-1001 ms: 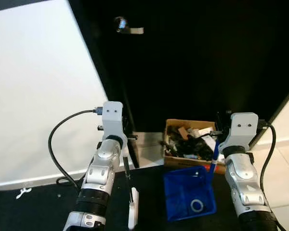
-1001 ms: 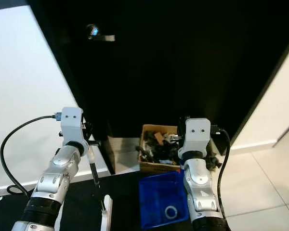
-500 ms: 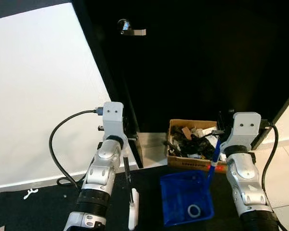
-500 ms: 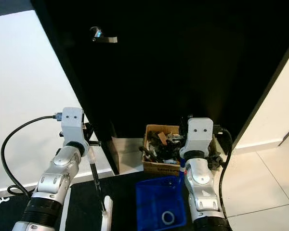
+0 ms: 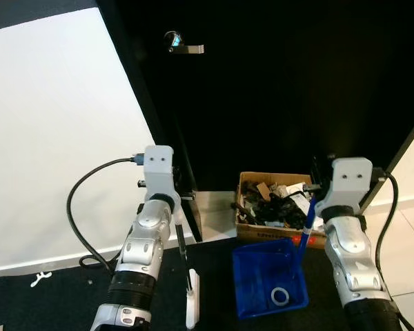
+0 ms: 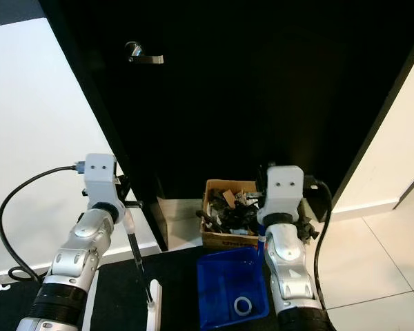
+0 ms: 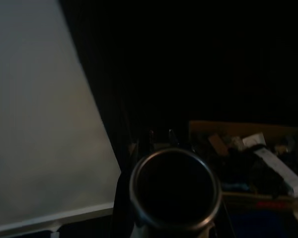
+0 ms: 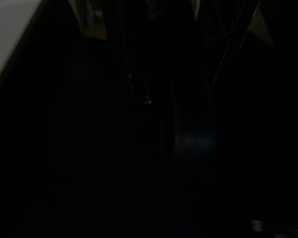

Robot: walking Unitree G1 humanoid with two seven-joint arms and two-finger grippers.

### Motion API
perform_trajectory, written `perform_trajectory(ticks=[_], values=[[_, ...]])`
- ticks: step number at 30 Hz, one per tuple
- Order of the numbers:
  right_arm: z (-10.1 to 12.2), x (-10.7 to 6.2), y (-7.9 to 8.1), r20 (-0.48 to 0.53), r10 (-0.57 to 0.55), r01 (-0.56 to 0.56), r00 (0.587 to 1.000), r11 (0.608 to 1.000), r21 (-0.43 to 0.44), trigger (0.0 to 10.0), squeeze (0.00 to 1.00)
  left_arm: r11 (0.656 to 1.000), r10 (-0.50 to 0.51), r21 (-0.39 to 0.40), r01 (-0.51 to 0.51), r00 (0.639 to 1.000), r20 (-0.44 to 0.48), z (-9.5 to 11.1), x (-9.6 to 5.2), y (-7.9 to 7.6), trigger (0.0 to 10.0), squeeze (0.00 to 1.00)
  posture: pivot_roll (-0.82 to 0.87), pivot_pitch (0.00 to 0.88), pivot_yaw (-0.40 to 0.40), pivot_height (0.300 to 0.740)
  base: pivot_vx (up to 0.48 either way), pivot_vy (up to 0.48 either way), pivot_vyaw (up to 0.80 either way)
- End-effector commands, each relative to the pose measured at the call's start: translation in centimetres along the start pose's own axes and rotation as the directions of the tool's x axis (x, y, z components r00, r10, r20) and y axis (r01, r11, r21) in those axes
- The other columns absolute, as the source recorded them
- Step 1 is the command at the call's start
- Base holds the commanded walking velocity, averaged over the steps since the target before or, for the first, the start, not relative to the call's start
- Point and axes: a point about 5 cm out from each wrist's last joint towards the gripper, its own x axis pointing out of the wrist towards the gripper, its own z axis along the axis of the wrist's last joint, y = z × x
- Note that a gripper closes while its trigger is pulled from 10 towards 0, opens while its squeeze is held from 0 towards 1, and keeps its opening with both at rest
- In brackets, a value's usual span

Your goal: Sweep floor

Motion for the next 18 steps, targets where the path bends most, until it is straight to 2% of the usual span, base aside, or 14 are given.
perform_trajectory(ticks=[1, 7, 12, 18], values=[[1.2, 0.6, 0.4, 0.041, 0.03, -0.029, 0.999, 0.999, -0.014, 10.0, 0.0, 0.999, 0.04, -0.037, -0.039, 0.999, 0.036, 0.5, -0.1, 0.8, 10.0, 0.0, -0.12, 0.145, 0.086, 0.74, 0.0, 0.0, 0.0], [1.9, 1.1, -0.2, 0.047, 0.019, -0.019, 0.999, 1.0, -0.002, 10.0, 0.0, 0.994, 0.095, -0.058, -0.092, 0.994, 0.052, 0.9, -0.1, 2.2, 10.0, 0.0, -0.12, 0.148, 0.063, 0.74, 0.0, 0.0, 0.0], [1.4, 0.5, -1.1, 0.027, -0.018, 0.018, 0.999, 1.0, 0.003, 10.0, 0.0, 0.991, 0.128, -0.045, -0.126, 0.99, 0.055, 0.9, -0.3, 3.5, 10.0, 0.0, -0.13, 0.151, 0.063, 0.74, 0.0, 0.0, 0.0], [1.0, -0.3, -1.6, 0.008, -0.055, 0.055, 0.998, 0.998, 0.038, 10.0, 0.0, 0.993, 0.12, -0.029, -0.119, 0.991, 0.055, 0.7, -0.4, 3.9, 10.0, 0.0, -0.15, 0.145, 0.071, 0.74, 0.0, 0.0, 0.0]])
